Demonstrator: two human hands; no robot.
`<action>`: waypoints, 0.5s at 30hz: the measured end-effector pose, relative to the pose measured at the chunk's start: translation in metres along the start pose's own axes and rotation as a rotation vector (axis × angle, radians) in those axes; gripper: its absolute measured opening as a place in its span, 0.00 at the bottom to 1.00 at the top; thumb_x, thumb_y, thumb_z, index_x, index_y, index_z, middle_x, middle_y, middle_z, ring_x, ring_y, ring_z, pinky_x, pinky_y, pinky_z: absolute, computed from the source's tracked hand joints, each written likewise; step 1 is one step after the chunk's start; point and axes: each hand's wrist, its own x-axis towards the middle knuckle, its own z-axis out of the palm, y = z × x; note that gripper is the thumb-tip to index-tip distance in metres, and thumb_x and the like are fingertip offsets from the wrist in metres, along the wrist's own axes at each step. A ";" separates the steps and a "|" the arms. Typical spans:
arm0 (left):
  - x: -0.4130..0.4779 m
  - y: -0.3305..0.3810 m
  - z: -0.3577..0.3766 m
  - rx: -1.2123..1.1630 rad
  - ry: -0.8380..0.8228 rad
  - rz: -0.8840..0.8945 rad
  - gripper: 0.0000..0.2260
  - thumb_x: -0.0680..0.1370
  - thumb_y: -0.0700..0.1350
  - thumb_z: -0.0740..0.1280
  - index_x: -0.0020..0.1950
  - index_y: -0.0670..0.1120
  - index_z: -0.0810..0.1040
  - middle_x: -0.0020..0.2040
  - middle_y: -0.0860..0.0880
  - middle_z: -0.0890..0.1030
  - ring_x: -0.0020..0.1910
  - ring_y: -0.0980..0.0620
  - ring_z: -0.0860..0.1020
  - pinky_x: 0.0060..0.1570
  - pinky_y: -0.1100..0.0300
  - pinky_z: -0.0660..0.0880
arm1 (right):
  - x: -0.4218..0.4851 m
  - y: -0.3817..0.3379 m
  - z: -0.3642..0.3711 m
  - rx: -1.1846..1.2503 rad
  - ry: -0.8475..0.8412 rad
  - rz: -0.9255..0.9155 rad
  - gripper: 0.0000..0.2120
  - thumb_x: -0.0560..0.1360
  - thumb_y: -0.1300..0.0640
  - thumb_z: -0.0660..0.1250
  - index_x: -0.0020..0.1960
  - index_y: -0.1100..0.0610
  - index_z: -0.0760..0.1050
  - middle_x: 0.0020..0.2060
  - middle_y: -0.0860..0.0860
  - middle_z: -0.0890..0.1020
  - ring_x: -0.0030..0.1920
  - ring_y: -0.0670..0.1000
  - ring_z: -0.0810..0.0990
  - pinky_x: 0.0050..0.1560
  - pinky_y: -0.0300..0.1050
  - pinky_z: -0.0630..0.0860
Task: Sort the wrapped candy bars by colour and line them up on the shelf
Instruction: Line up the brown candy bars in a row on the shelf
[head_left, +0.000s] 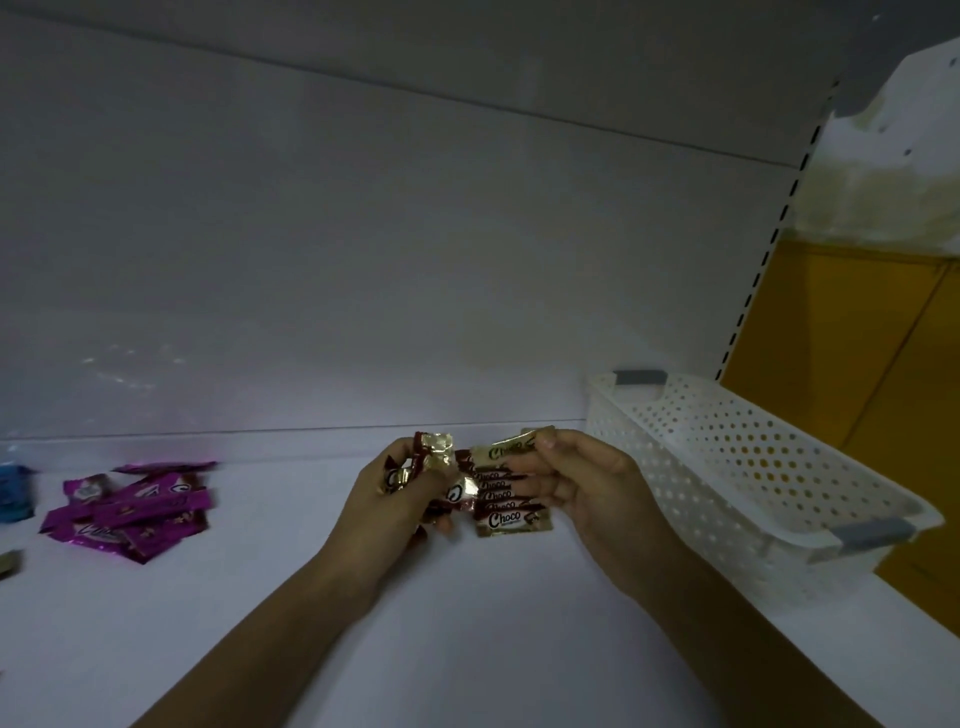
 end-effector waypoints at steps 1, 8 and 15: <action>0.001 -0.001 0.000 -0.025 0.020 -0.011 0.04 0.77 0.41 0.66 0.48 0.49 0.79 0.36 0.48 0.83 0.28 0.54 0.77 0.26 0.64 0.67 | 0.000 -0.001 -0.001 0.021 0.002 0.016 0.15 0.71 0.48 0.67 0.47 0.59 0.81 0.42 0.58 0.85 0.39 0.55 0.84 0.39 0.42 0.79; 0.001 -0.003 0.000 -0.041 0.040 -0.016 0.03 0.77 0.41 0.66 0.48 0.48 0.78 0.35 0.49 0.83 0.27 0.54 0.76 0.25 0.64 0.67 | -0.005 0.006 -0.018 -0.425 -0.116 -0.017 0.06 0.69 0.68 0.73 0.45 0.63 0.81 0.38 0.54 0.85 0.39 0.49 0.84 0.42 0.39 0.79; 0.000 -0.003 0.000 -0.049 0.044 0.010 0.04 0.77 0.42 0.67 0.49 0.49 0.79 0.39 0.48 0.84 0.28 0.55 0.77 0.24 0.66 0.68 | -0.004 0.017 -0.023 -1.006 -0.050 -0.149 0.05 0.68 0.54 0.75 0.44 0.48 0.84 0.34 0.37 0.78 0.42 0.33 0.75 0.44 0.28 0.66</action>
